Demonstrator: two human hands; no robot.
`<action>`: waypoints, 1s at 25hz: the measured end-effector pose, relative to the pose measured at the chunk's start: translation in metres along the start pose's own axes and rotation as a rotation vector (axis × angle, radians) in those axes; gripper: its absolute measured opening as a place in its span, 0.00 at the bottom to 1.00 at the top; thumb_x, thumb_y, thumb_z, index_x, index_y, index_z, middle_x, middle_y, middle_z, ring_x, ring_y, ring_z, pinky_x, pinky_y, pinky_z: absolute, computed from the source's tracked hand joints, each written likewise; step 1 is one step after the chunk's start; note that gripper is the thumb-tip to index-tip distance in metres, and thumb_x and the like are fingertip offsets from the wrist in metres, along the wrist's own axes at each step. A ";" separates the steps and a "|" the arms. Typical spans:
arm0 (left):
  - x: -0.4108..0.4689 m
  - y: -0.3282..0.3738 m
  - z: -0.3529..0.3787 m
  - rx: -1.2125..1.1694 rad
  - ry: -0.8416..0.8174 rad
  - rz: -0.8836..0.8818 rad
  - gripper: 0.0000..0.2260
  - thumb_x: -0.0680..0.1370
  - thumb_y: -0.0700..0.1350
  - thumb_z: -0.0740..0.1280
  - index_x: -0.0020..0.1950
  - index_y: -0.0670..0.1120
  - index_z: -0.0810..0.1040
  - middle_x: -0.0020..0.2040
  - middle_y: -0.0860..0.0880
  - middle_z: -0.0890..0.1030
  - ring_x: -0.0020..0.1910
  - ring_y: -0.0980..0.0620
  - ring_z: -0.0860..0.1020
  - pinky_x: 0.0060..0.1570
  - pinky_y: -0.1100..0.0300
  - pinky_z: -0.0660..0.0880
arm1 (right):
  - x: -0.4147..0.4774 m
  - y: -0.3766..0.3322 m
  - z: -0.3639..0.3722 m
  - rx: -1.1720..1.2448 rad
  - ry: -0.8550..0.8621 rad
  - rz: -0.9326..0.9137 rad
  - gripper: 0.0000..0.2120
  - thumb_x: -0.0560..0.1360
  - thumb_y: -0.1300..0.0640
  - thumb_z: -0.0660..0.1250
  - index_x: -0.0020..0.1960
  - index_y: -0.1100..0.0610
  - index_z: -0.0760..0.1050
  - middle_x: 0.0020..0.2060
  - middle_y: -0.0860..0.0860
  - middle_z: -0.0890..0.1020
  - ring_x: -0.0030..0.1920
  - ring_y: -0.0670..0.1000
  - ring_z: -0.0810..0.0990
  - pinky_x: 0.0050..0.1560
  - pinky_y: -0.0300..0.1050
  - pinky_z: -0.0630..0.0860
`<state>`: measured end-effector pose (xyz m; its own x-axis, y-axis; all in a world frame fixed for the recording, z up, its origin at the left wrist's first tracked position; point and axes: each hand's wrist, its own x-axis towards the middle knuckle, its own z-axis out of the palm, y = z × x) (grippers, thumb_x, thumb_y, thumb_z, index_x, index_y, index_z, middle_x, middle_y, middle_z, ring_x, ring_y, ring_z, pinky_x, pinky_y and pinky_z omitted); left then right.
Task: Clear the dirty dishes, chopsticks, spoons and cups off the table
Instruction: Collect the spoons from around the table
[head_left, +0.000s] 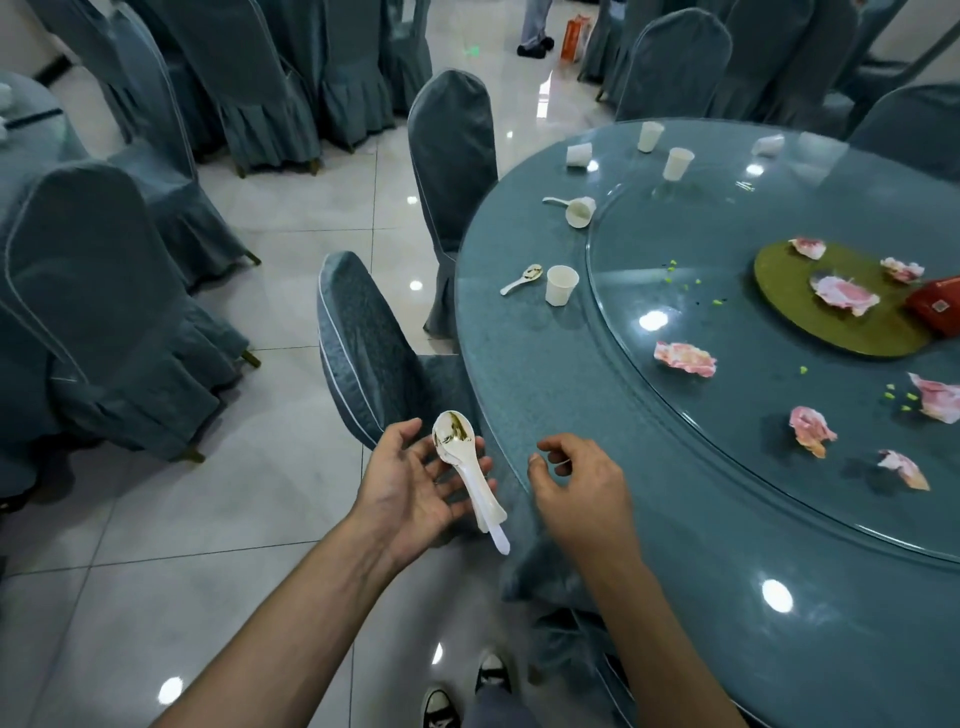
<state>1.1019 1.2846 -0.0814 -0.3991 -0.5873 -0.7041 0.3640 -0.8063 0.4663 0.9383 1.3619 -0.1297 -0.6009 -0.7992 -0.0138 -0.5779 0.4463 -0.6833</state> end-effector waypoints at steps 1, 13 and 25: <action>0.003 0.007 -0.001 -0.005 -0.001 0.002 0.25 0.82 0.53 0.57 0.70 0.36 0.73 0.64 0.34 0.80 0.56 0.36 0.79 0.56 0.40 0.78 | 0.006 -0.004 0.004 0.001 0.001 -0.002 0.09 0.78 0.49 0.68 0.55 0.49 0.80 0.47 0.44 0.80 0.48 0.46 0.78 0.56 0.50 0.77; 0.082 0.106 0.016 0.004 -0.010 0.051 0.24 0.81 0.53 0.58 0.68 0.37 0.74 0.63 0.35 0.81 0.59 0.36 0.79 0.59 0.39 0.77 | 0.129 -0.048 0.053 0.031 0.007 -0.009 0.09 0.78 0.50 0.68 0.56 0.51 0.81 0.46 0.46 0.80 0.47 0.47 0.79 0.54 0.49 0.78; 0.161 0.215 0.038 -0.031 -0.063 0.002 0.23 0.81 0.54 0.58 0.64 0.37 0.77 0.60 0.34 0.82 0.58 0.36 0.78 0.66 0.36 0.72 | 0.247 -0.097 0.103 0.042 -0.003 0.030 0.09 0.78 0.49 0.68 0.54 0.51 0.81 0.46 0.47 0.82 0.46 0.47 0.80 0.54 0.51 0.79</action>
<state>1.0838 1.0144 -0.0744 -0.4501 -0.5928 -0.6678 0.3902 -0.8032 0.4501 0.9027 1.0803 -0.1421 -0.6159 -0.7870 -0.0371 -0.5359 0.4530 -0.7125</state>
